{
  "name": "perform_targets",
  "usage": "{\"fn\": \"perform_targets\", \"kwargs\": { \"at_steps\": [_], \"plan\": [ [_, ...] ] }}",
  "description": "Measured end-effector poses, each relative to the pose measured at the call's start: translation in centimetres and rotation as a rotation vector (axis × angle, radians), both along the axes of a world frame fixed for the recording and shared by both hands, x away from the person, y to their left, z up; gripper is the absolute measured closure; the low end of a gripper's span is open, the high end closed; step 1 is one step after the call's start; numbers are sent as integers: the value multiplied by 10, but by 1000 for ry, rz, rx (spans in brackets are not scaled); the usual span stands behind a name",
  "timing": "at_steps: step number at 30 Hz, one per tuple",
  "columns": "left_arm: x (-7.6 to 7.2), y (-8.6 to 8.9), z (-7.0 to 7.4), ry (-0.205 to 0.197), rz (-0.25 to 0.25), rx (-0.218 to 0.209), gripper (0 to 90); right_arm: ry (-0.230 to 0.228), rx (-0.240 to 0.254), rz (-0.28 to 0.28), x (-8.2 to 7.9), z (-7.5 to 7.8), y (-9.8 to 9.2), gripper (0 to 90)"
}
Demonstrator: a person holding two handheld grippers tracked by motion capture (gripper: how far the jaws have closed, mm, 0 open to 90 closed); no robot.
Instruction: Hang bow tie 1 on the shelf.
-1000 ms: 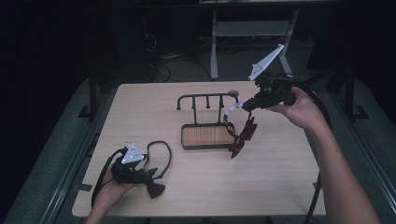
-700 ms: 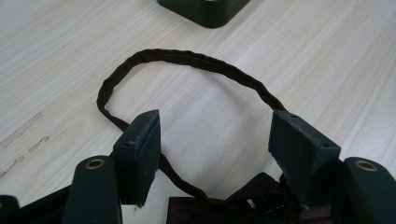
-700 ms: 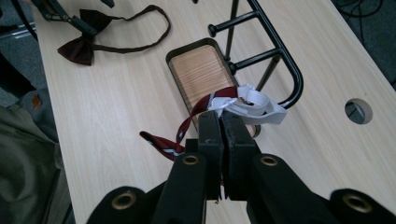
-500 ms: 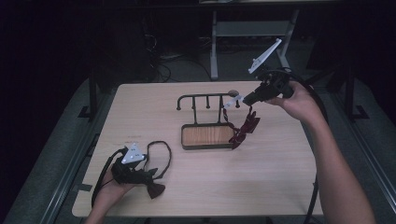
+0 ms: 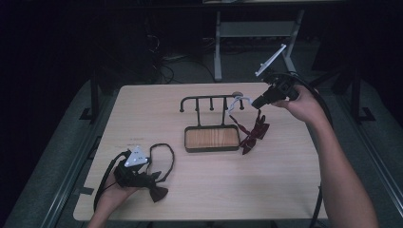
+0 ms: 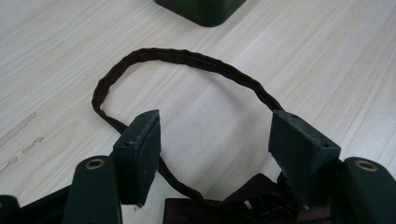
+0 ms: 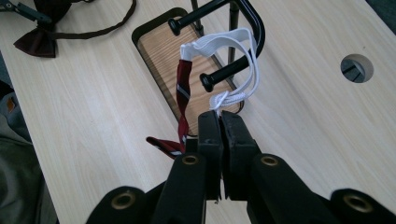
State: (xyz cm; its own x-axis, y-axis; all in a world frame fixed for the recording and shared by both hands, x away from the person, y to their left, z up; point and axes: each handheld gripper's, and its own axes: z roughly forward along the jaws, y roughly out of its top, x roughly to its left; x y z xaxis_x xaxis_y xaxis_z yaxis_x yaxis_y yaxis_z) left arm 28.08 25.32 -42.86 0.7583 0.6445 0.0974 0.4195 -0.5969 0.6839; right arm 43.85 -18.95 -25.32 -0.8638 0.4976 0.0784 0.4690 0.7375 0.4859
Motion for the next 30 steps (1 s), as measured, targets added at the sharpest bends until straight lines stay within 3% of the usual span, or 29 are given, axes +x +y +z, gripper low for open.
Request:
{"fn": "perform_targets", "kwargs": {
  "at_steps": [19, 30],
  "plan": [
    [0, 0, 0, 5, -4, 2, 348, 47, -22, -48, 15, -22, -2, 851],
    [0, 0, 1, 5, -4, 4, 348, 59, -11, -33, 14, -29, -2, 800]
  ]
}}
